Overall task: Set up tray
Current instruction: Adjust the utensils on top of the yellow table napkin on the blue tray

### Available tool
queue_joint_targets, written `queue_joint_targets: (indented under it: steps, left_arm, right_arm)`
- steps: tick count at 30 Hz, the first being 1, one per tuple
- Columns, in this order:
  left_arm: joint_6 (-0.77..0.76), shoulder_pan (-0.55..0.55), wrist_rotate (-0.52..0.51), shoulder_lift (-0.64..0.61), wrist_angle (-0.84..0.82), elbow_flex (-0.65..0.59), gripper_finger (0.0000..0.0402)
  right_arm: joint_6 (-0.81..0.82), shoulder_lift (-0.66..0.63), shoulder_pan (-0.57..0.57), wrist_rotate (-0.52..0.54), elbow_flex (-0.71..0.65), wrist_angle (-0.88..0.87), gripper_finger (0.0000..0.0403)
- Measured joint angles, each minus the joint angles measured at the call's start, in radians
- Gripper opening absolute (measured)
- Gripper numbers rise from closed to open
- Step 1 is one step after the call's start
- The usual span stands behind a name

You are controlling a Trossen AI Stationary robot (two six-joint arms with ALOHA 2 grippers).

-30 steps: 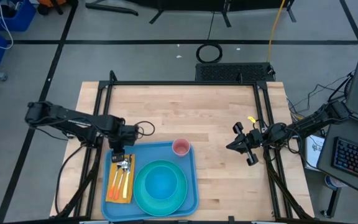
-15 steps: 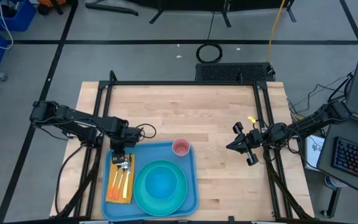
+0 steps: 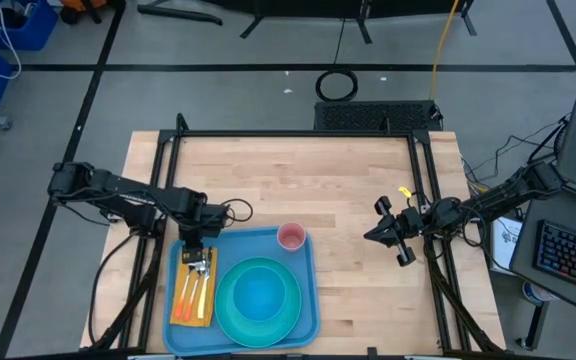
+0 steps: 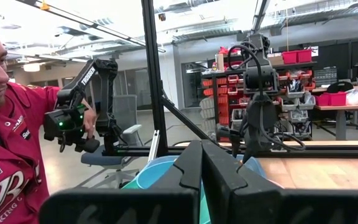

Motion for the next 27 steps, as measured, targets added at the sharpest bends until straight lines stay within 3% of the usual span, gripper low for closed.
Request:
queue_joint_targets:
  steps: [13, 27]
  left_arm:
    - [-0.003, 0.0, 0.011, 0.0, 0.001, -0.041, 0.0062]
    - [-0.016, 0.0, 0.049, -0.001, 0.0, -0.04, 0.0009]
  right_arm:
    - [0.0, 0.0, 0.0, 0.0, 0.0, 0.0, 0.0]
    - [0.0, 0.0, 0.0, 0.0, 0.0, 0.0, 0.0]
